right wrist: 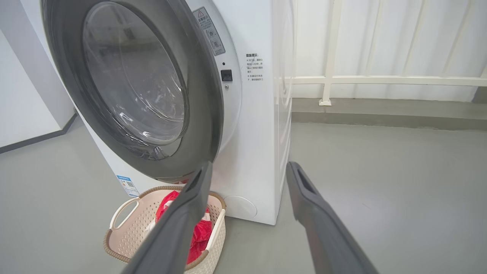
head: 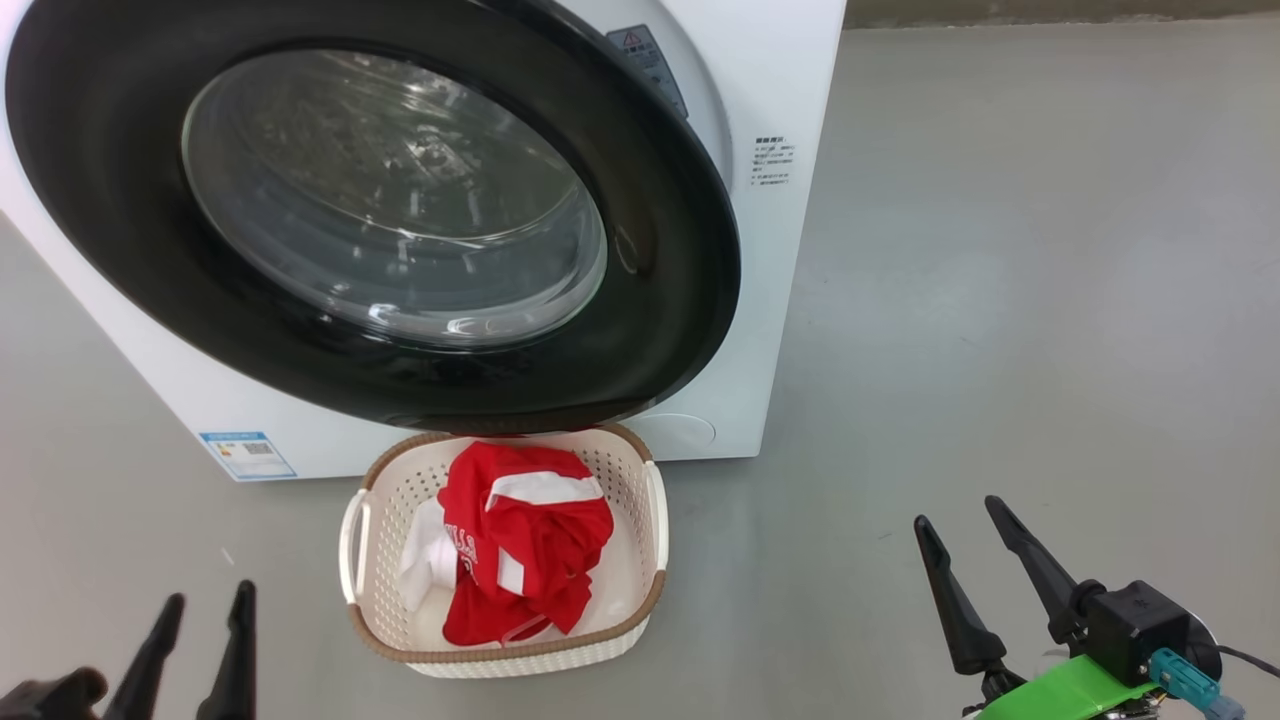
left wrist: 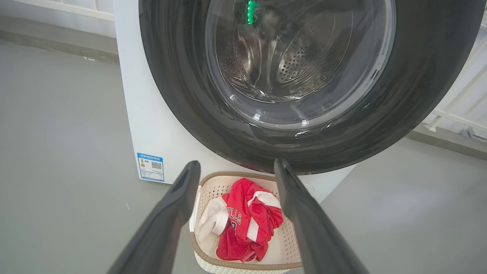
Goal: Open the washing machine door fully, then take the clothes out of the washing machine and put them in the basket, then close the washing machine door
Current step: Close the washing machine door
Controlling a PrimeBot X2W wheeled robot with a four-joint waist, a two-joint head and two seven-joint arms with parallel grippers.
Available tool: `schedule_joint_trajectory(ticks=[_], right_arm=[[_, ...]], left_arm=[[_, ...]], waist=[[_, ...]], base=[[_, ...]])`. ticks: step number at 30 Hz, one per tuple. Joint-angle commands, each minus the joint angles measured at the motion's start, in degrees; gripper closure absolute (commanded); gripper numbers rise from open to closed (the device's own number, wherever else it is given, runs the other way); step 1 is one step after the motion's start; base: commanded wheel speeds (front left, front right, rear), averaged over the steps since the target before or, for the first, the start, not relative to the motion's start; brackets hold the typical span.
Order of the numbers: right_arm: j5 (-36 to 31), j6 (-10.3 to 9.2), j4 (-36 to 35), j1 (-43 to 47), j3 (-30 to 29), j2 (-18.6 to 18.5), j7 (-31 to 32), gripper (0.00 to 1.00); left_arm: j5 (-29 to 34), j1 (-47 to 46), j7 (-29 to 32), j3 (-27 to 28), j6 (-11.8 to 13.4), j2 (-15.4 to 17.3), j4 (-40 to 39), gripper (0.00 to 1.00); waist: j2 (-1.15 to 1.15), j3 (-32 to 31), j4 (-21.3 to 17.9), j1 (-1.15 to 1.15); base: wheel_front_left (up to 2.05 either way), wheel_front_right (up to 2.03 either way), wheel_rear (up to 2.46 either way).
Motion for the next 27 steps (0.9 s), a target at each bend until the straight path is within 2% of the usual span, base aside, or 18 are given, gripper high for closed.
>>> schedule_joint_trajectory(ticks=[1, 6, 13, 27], right_arm=[[0.1, 0.35, -1.5, 0.2, 0.6, -0.9, -0.4, 0.0], [0.1, 0.35, -1.6, 0.9, -0.1, -0.8, -0.4, 0.0], [0.1, 0.35, -1.9, 2.0, -1.3, -0.6, -0.4, 0.0], [0.1, 0.35, -2.2, 4.3, -3.1, 0.0, -0.4, 0.0]], left_arm=[[2.7, 0.1, -0.7, 4.0, -0.3, 0.7, -2.4, 0.0], [7.7, 3.3, -0.7, 8.5, -0.3, -2.8, -5.4, 0.0], [13.0, 6.3, -0.7, 11.4, -0.3, -5.9, -8.0, 0.0], [17.9, 10.1, -0.7, 13.0, -0.3, -8.9, -12.0, 0.0]], waist=[[0.0, -0.1, -0.2, 0.0], [0.0, -0.6, -0.7, 0.0], [0.0, -1.4, -1.1, 0.0], [0.0, -2.5, -1.6, 0.0]], base=[[0.0, 0.0, 0.0], [0.0, 0.0, 0.0], [0.0, 0.0, 0.0], [0.0, 0.0, 0.0]])
